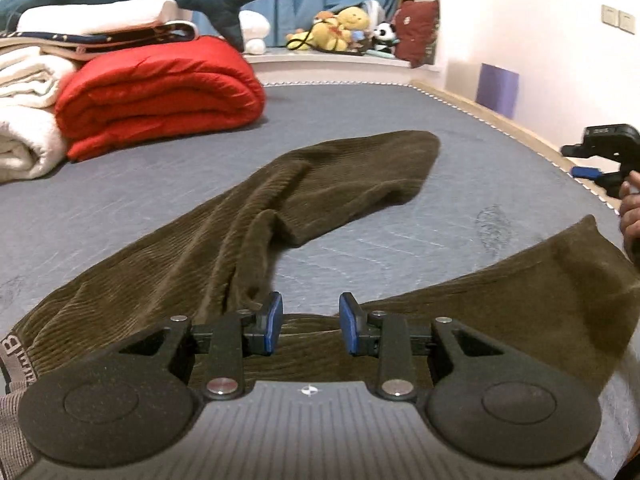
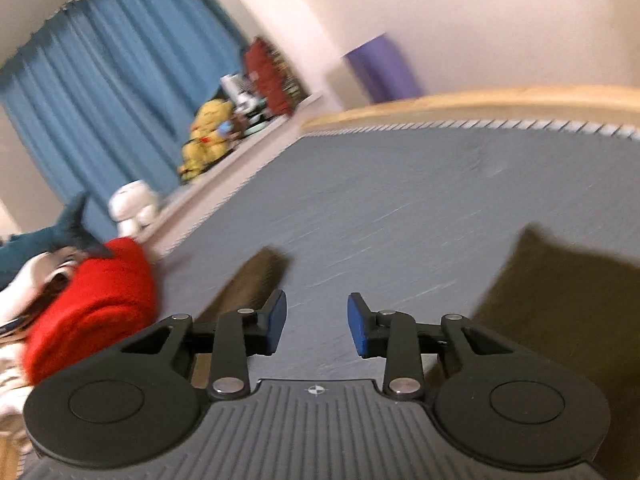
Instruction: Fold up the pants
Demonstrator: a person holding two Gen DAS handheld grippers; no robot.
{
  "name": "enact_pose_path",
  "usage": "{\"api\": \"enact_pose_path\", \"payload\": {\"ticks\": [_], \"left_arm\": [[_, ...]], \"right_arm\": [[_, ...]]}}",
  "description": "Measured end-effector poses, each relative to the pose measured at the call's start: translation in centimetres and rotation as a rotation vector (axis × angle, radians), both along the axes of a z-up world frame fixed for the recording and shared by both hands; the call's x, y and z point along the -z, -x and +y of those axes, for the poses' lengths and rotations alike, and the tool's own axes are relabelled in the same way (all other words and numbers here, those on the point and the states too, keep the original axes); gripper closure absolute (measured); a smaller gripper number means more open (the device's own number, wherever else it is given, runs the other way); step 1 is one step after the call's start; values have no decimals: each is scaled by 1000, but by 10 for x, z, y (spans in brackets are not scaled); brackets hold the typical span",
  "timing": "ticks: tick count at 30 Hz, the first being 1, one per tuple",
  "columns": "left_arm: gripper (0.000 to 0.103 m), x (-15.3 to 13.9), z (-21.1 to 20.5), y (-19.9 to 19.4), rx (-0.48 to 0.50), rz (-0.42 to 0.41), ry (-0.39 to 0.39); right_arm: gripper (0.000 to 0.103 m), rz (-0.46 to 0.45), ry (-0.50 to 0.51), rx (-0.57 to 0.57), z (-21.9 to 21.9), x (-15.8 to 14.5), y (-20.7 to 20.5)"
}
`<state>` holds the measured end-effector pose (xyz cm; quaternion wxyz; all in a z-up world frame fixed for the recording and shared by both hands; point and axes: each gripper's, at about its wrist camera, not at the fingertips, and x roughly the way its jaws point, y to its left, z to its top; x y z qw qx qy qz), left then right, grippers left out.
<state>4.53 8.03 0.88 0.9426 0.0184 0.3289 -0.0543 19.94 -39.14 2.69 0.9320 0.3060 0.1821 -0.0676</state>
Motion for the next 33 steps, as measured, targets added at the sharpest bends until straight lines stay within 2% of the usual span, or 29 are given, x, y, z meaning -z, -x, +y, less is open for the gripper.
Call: {"api": "enact_pose_path", "payload": {"ticks": [6, 11, 15, 19, 22, 25, 30, 31, 33], "left_arm": [[68, 1, 8, 1, -11, 7, 17], [65, 1, 18, -5, -45, 25, 37], [64, 3, 29, -12, -80, 53, 59], [63, 6, 34, -17, -88, 72, 73], [63, 9, 35, -21, -89, 85, 80], [63, 11, 33, -22, -76, 92, 84], [60, 12, 36, -28, -83, 89, 80], [60, 12, 37, -30, -88, 93, 81], [60, 12, 39, -31, -96, 96, 81]], "right_arm": [[67, 88, -56, -97, 50, 20, -48], [65, 174, -108, -98, 83, 50, -88], [57, 225, -135, -79, 106, 79, -127], [56, 227, -226, -69, 114, 108, -145], [55, 164, -223, -62, 119, 113, -155], [51, 133, -262, -61, 122, 115, -170], [48, 136, -242, -108, 149, 115, -206], [44, 135, -237, -110, 155, 114, -212], [42, 134, -229, -100, 165, 112, -220]]}}
